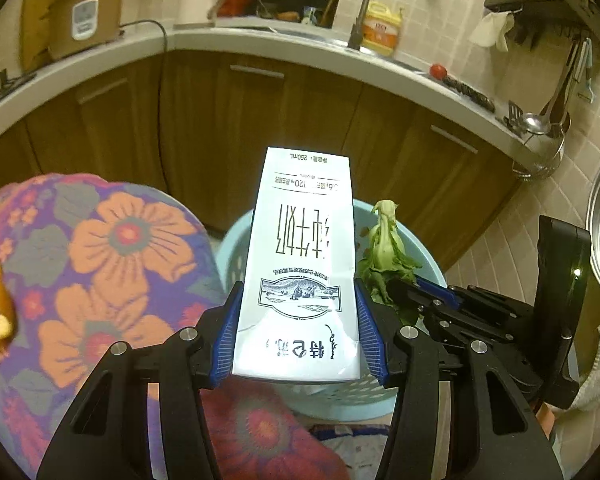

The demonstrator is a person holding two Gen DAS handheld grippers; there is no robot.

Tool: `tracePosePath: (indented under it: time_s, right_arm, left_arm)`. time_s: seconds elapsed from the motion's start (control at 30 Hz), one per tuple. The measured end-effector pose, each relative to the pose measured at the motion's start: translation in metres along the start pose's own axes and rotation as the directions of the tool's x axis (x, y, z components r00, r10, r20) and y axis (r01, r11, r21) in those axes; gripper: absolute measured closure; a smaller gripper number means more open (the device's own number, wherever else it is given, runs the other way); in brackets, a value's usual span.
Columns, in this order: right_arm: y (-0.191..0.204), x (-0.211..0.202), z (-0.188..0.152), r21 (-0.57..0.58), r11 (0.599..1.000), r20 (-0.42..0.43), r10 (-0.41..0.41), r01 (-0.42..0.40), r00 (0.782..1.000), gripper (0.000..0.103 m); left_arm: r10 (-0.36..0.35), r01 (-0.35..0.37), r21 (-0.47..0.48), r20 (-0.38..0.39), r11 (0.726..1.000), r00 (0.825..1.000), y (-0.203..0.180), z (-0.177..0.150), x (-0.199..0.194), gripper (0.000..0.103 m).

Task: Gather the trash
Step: 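Carry the carton and bok choy over the blue basket and release both, then grasp the brown wrapper with the left tool while the right tool grasps an orange peel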

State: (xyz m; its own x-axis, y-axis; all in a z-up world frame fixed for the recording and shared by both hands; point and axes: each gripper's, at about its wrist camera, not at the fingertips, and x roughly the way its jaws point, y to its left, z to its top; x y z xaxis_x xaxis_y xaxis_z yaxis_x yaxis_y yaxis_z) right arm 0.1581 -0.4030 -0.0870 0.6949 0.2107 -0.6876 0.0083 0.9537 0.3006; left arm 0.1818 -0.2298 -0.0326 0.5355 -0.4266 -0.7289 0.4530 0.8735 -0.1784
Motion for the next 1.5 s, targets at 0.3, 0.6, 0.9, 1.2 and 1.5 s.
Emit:
tracePosePath:
  time_s: [0.3,0.6,0.9,1.2,1.5]
  right_arm:
    - [-0.009,-0.001,-0.001,0.042,0.999,-0.017,-0.013,0.013,1.000,0.084]
    - [0.023,-0.026,0.011,-0.004,0.999,0.037,0.044,-0.044,0.998,0.084]
    - [0.109,-0.042,0.031,-0.152,0.979,0.074,0.151,-0.138,0.986,0.084]
    - [0.208,-0.014,0.043,-0.257,0.918,-0.010,0.308,-0.301,0.951,0.083]
    - [0.291,0.044,0.046,-0.356,0.873,-0.119,0.313,-0.335,0.942,0.078]
  left_arm:
    - [-0.024,0.024,0.018,0.013,1.000,1.000,-0.002,-0.001,-0.005,0.047]
    - [-0.007,0.006,0.007,0.095,1.000,0.995,0.010,-0.001,-0.053,0.046]
    - [0.059,-0.045,-0.068,0.210,0.997,0.976,0.060,-0.010,-0.121,0.046]
    - [0.227,-0.162,-0.240,0.274,0.957,0.935,0.163,-0.046,-0.192,0.042]
    - [0.282,-0.156,-0.454,0.226,0.878,0.932,0.270,-0.077,-0.204,0.042]
